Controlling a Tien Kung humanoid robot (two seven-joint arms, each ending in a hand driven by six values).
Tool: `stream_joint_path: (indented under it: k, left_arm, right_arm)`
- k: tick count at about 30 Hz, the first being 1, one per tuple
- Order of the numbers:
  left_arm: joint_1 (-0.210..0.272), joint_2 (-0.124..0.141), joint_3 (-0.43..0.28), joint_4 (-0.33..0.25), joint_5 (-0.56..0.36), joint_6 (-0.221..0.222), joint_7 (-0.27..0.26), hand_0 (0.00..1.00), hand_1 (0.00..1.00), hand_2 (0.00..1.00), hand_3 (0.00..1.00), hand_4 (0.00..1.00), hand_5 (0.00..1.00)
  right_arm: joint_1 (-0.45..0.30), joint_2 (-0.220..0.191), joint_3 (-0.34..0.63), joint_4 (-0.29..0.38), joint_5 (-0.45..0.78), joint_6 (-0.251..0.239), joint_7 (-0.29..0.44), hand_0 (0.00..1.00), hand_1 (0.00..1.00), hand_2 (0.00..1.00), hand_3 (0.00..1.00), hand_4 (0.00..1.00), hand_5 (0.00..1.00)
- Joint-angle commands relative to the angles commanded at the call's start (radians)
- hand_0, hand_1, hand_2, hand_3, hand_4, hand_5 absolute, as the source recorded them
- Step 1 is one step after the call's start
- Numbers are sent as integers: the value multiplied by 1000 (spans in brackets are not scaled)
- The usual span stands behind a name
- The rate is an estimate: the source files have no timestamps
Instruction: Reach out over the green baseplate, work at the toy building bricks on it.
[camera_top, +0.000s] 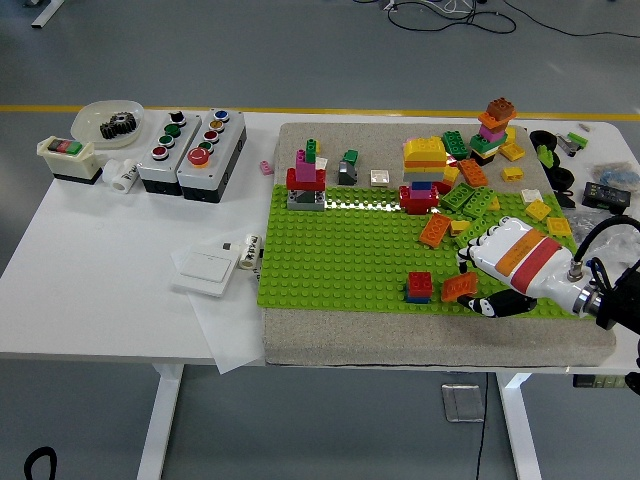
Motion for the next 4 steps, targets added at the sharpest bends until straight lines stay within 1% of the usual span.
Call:
stream_joint_path:
  k: [4]
  left_arm:
    - [1,0,-2,0,3,-2,1,644,639,673,608,661,658]
  right_arm:
    - [5,8,-6,0,0,-1,0,113,323,471,520,760,557]
